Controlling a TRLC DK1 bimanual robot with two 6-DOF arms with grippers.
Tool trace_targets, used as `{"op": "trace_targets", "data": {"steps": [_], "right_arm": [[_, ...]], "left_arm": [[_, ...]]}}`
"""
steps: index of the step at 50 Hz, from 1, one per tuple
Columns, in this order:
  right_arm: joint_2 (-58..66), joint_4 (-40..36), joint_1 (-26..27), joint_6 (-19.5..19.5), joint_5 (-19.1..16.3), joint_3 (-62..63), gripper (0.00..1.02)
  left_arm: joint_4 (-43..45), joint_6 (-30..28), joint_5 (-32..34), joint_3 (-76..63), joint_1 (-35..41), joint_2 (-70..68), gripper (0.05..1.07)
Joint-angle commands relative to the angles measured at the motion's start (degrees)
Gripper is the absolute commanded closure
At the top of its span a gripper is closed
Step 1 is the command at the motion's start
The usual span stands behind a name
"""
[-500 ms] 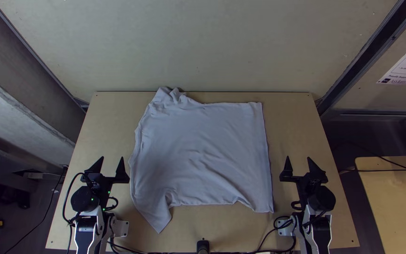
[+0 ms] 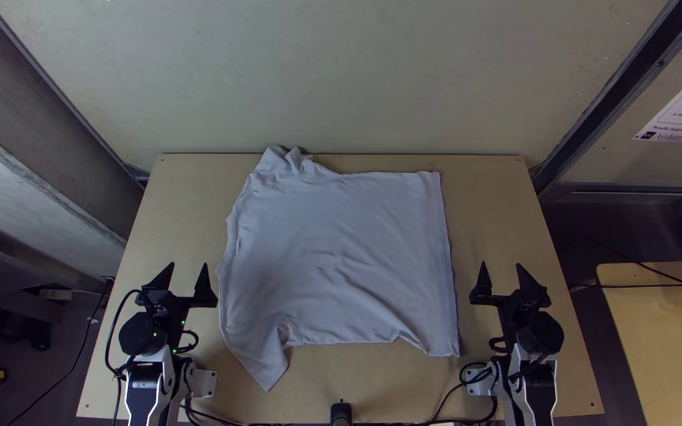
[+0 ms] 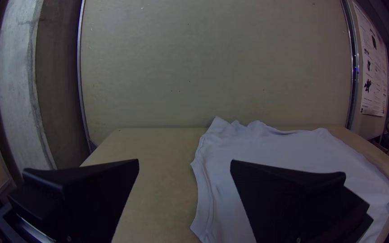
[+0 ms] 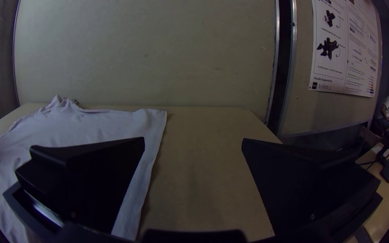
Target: Fold the t-shirt
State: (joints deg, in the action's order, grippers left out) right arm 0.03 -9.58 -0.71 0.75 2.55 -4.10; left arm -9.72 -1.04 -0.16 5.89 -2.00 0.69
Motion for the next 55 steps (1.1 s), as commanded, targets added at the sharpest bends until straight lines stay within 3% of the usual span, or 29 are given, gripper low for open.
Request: {"op": "trace_targets", "data": {"steps": [1,43,49,55], "right_arm": [[-0.21,0.27,0.1,0.83,0.44,0.67,0.03],[-0.21,0.27,-0.87,0.3,0.44,0.67,0.03],[-0.3,0.36,0.62,0.92,0.44,0.67,0.03],[-0.38,0.53,1.41,1.18,0.53,0.76,0.03]], "left_arm": [[-0.74,0.77,0.34,-2.55,-0.29,-0.69,0.1],[-0.74,0.77,0.34,-2.55,-0.11,-0.69,0.1],[-0.74,6.22,0.25,-2.55,0.33,-0.69,0.1],[-0.66,6.4,0.25,-2.55,-0.02,-0.78,0.1]]}}
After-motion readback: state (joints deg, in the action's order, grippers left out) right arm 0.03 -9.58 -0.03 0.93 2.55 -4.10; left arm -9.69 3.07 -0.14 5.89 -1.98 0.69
